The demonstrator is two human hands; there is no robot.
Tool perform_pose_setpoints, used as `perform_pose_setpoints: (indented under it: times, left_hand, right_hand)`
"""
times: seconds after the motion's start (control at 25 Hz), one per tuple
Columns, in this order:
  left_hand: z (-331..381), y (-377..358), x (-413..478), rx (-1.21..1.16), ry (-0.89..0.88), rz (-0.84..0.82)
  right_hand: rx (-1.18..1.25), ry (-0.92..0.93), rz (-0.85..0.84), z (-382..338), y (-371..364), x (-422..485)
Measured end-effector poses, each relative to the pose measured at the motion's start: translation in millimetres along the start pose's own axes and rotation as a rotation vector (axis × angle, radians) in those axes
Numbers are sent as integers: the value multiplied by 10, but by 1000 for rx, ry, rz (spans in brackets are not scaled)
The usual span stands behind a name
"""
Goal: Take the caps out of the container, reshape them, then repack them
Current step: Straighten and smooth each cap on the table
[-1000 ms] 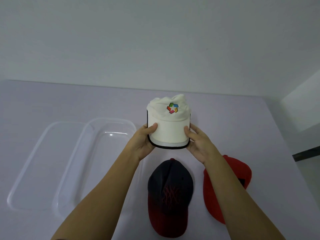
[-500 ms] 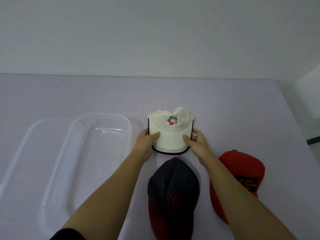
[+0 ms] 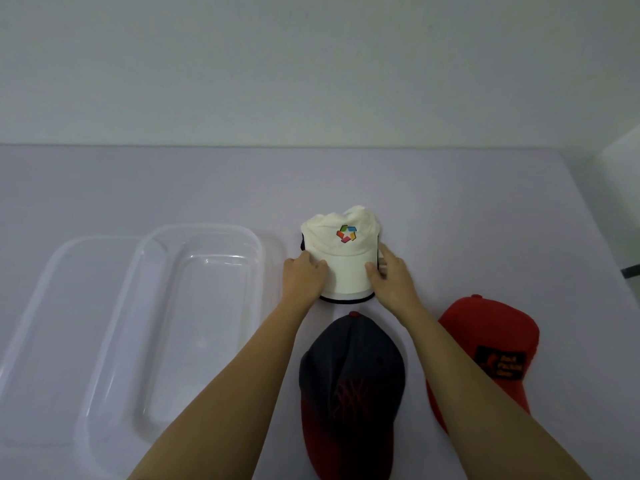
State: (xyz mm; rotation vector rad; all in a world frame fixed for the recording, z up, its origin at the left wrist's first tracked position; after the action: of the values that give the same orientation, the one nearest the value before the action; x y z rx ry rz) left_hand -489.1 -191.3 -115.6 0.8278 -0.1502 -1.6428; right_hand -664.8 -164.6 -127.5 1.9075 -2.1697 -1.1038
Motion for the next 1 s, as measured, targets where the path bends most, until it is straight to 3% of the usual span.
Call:
perform_pose_setpoints:
  times: [0.32,0.6,0.68,0.76,0.84,0.92,1.0]
  left_hand:
    - [106,-70,-101,-115,-59,-44]
    - [-2,45,-61,110,-118,-6]
    - [107,156,-101,120,-168,83]
    - [339,386,-99,60,-266,253]
    - [569,663,6,-1,-370,318]
    - [719,834,197,-32,-397,204]
    - [758,798,356,25,-354,-69]
  right_hand:
    - [71,-2,-109,-138,-214,-44]
    - [-140,4,-44,-110,-68,-181]
    - [-132,12,8,-172,52,-164]
    - [-99,34,157,-300,309,-78]
    - [-63,139,284,-515,575,23]
    - [-66,244,236,-695,698,156]
    - [-103,238,-1,-768,611,279]
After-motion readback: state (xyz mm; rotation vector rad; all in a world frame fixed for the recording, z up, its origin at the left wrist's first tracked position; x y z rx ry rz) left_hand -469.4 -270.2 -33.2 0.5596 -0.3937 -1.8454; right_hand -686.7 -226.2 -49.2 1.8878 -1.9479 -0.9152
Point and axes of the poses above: each hand's wrist, its own x-axis towards the middle knuckle, its own y-axis out of the back of the hand, z = x × y, the point moved 6 cm from there along x, towards the middle knuckle, and after that the axes turned 6 degrees about -y, right-handed, at the moved point
